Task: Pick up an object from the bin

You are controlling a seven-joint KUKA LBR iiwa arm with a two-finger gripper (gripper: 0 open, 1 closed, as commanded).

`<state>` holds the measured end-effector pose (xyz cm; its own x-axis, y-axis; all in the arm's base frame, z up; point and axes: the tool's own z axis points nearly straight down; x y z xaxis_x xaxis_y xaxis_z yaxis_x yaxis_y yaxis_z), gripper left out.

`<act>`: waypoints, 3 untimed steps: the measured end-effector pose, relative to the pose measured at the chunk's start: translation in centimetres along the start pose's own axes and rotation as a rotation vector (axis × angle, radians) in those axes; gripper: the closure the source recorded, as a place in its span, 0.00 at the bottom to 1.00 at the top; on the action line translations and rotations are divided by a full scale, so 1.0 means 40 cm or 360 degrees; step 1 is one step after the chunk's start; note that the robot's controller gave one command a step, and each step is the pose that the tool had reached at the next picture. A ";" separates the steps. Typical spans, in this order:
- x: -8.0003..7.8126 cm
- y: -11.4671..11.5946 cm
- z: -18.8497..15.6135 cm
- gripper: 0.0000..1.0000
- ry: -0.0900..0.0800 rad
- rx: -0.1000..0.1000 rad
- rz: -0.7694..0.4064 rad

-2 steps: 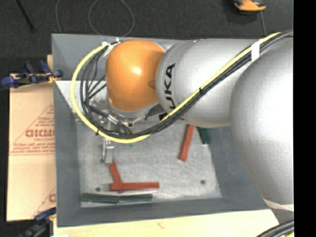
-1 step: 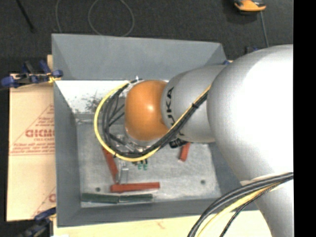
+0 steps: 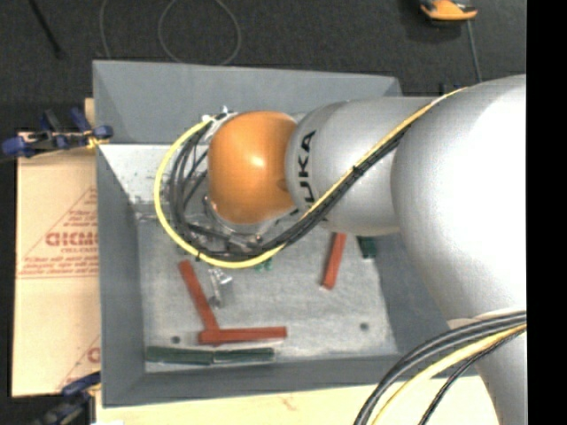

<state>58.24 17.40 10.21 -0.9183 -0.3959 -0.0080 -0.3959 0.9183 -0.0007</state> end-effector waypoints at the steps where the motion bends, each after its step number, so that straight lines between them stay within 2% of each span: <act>1: -0.004 0.022 -0.025 0.00 0.0003 -0.0001 -0.0409; 2: -0.016 0.022 0.078 0.00 0.0006 -0.0003 -0.1039; 3: -0.021 0.021 0.074 0.00 -0.0001 -0.0004 -0.1028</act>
Offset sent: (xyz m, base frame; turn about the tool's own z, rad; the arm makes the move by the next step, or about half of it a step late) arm -0.0035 0.0089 0.0088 -0.2594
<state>58.70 18.50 7.27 -0.4949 -0.8689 -0.0076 -0.8689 0.4950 -0.0031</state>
